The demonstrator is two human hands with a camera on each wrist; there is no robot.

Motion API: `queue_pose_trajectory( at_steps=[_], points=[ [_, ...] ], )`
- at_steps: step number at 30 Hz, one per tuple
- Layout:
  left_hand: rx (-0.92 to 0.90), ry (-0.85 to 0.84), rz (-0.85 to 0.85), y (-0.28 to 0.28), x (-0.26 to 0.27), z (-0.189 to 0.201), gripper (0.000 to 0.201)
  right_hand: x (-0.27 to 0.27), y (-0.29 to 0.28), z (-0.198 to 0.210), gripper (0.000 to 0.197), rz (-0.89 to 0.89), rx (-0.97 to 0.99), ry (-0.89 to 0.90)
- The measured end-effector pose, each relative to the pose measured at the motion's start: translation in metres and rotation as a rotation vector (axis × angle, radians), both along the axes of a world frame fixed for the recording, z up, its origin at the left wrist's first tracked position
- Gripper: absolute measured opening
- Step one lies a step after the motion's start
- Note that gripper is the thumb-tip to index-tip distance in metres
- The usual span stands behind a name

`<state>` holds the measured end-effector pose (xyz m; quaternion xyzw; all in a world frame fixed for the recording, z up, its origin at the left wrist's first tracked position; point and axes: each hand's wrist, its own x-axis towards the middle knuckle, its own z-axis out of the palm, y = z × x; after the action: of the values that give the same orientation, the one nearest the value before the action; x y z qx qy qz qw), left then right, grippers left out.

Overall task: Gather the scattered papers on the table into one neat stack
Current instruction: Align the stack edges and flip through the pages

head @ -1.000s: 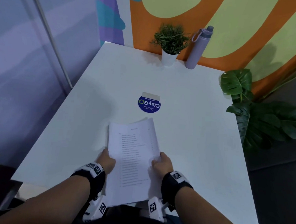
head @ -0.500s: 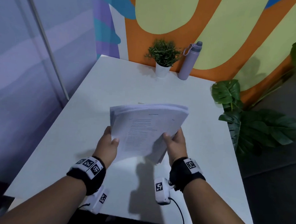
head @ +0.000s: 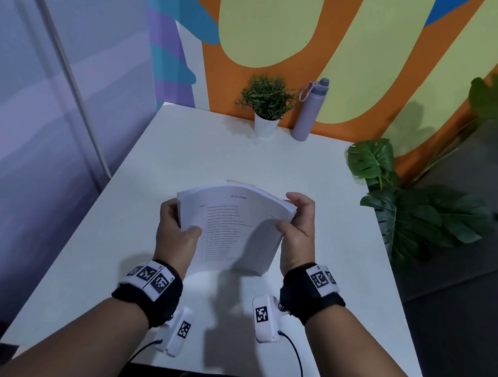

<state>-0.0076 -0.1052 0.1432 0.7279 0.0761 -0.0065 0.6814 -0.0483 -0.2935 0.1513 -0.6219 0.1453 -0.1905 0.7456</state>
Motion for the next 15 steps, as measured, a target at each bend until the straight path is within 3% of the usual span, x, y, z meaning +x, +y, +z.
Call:
queue_pose_trajectory(
  at_steps=[3, 7, 15],
  points=[
    [-0.029, -0.001, 0.040, -0.005, 0.001, 0.003, 0.047, 0.000, 0.005, 0.004, 0.057, 0.022, 0.011, -0.040],
    [-0.028, 0.052, 0.072, -0.004, 0.004, -0.004, 0.044, -0.002, 0.006, -0.005, 0.059, 0.021, 0.065, 0.064],
    [-0.102, 0.113, 0.033, -0.008, 0.005, -0.007, 0.036, -0.003, 0.010, -0.003, 0.040, 0.011, 0.085, 0.141]
  ],
)
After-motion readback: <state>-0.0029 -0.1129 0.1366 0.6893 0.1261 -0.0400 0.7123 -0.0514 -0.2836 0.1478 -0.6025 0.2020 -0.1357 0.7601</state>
